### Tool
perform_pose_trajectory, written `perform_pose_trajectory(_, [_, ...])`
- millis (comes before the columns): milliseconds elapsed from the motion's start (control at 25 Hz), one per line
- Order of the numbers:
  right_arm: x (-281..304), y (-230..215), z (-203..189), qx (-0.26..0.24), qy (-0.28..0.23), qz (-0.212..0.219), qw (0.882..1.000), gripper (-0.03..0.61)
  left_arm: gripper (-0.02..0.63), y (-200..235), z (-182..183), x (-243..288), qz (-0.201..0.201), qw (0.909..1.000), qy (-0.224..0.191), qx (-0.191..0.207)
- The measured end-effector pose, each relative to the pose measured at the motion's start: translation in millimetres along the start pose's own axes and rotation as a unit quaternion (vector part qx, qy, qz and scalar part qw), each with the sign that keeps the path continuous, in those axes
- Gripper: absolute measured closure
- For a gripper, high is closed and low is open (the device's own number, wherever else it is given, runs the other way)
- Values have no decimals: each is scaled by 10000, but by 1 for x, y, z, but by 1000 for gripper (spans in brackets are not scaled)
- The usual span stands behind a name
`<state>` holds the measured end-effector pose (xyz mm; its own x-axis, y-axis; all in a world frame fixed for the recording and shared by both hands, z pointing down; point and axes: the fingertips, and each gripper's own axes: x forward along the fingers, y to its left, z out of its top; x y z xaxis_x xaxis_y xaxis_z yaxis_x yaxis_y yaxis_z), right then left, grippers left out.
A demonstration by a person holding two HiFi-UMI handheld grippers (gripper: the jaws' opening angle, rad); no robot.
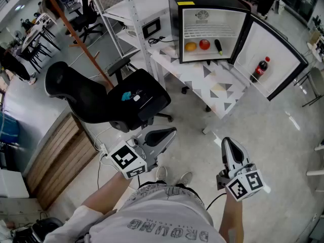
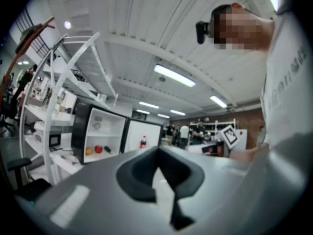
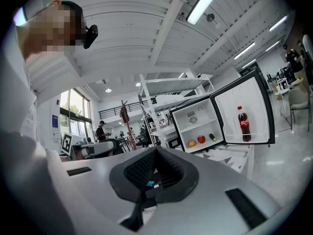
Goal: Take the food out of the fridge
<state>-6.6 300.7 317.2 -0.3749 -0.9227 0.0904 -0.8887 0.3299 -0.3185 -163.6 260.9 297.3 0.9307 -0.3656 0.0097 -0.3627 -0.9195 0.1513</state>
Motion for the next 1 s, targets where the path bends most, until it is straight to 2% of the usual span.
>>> perform_pose_trajectory(320, [-7, -4, 5, -201, -101, -87, 9997, 588, 607, -8, -3, 5, 1, 10000, 19, 3])
perform_pose_trajectory(1000, [-33, -41, 6, -153, -49, 191, 9997, 588, 607, -37, -17, 47, 131, 9999, 45, -32])
